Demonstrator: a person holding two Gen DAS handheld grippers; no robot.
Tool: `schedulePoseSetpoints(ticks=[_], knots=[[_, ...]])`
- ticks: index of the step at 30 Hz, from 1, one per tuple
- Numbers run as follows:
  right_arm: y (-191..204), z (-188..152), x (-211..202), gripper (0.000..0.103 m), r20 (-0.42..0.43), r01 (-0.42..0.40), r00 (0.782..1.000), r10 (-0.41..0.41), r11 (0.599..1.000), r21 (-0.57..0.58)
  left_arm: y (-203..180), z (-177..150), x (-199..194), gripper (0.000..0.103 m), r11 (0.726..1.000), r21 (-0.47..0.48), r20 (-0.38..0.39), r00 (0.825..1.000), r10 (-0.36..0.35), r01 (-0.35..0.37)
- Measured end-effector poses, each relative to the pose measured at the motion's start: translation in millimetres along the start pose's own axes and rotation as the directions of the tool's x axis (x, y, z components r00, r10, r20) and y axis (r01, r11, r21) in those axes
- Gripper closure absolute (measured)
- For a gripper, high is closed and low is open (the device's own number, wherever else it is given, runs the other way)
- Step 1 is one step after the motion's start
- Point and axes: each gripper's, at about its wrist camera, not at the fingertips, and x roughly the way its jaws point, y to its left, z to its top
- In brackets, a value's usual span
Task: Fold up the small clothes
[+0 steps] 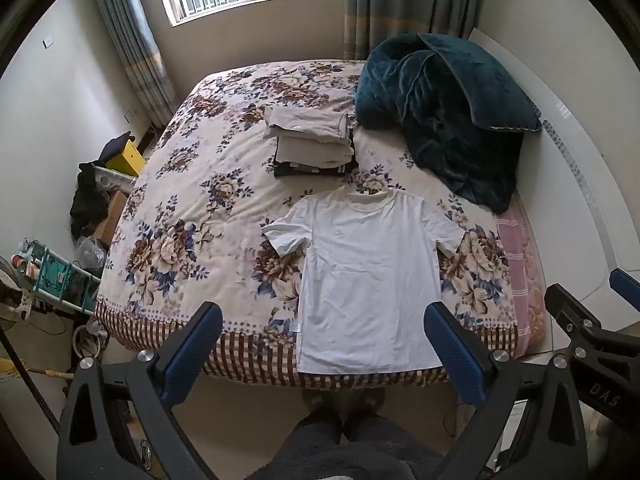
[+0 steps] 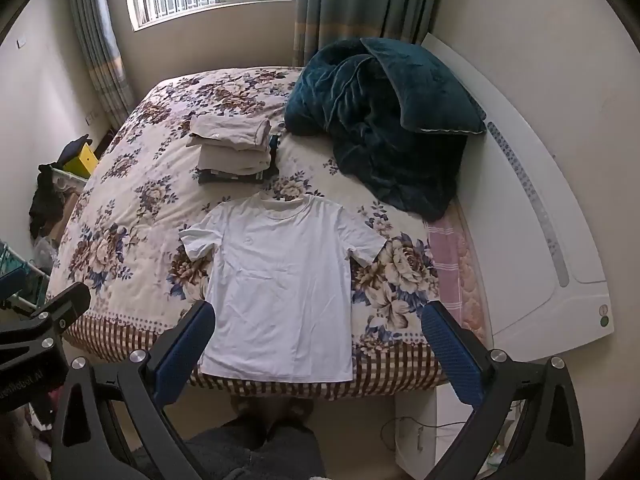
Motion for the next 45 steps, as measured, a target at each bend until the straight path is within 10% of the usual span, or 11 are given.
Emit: schedulePoseSetpoints(ticks=[45], knots=[[-10,7,-44,0.000,0.045,0.008,0.999,-0.008,1.000,-0.006,16,-10,-23,0.000,1.000,-0.021,0.041,0.999,-0.011,0.012]])
